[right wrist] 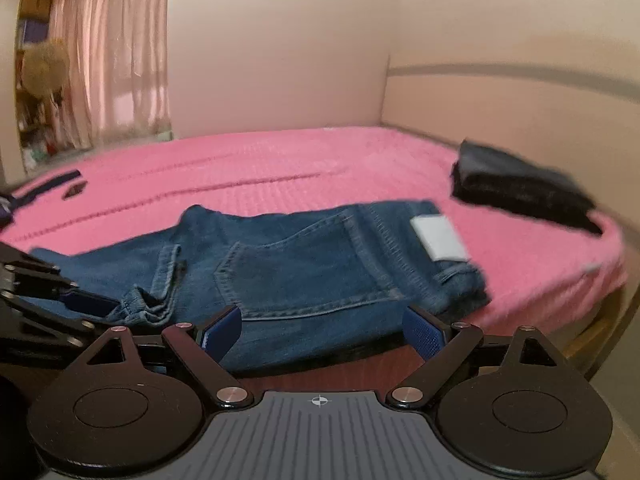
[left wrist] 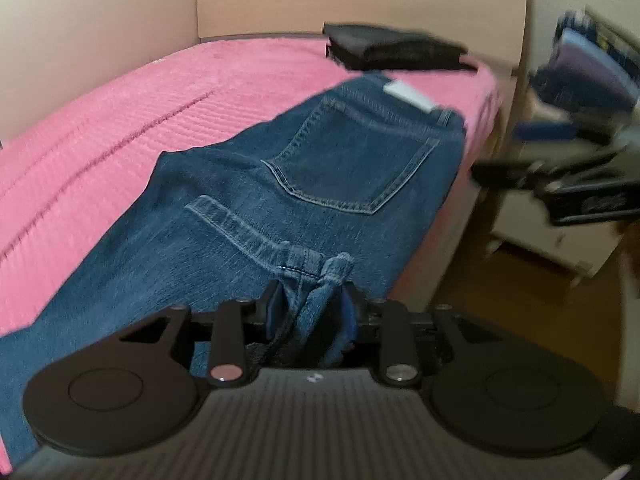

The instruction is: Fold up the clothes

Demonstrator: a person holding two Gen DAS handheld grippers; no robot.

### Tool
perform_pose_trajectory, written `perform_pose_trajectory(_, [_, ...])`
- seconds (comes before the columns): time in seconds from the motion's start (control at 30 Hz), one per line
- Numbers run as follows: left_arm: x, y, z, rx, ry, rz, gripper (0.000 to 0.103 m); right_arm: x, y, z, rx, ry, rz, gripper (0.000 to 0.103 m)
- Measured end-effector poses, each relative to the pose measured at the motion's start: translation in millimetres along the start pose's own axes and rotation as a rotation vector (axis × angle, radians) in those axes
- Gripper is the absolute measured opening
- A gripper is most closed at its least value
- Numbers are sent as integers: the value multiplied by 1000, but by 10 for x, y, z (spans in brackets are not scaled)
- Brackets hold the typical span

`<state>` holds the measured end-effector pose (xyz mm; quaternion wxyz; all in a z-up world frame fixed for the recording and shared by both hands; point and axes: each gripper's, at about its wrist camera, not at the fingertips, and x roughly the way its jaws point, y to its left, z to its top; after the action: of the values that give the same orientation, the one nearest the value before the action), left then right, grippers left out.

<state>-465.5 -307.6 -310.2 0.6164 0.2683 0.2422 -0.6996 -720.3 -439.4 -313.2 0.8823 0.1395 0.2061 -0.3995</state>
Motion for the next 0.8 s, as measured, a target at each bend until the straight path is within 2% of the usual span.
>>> perform_pose_trajectory(0.03, [-119,74,-27,-38,-16,-16,26,34,29,-9,17,12,44,90])
perform_pose_trajectory(0.13, [-471,303,-92,-143,-65,-48,36,115,162,7,66,34,188,90])
perform_pose_trajectory(0.23, [-712,538,-156,-176,-92,31,37,191,374,39,118,52,325,90])
perform_pose_trajectory(0.33, [-853,856,-310,-239,-87,148,38,307,546,83,142,62,397,90])
perform_pose_trajectory(0.47, [-915,1339,-590,-396,-29,246,38,442,731,90,123,60,435,90])
perform_pose_trajectory(0.57, [-1001,1426,-682,-379,-20,279,37,620,760,45,160,145,473,90])
perform_pose_trajectory(0.63, [-1065,1473,-739,-363,-16,298,37,699,771,21,150,207,444,90])
perform_pose_trajectory(0.8, [-1223,1590,-879,-325,-8,345,37,456,809,176,31,143,368,90])
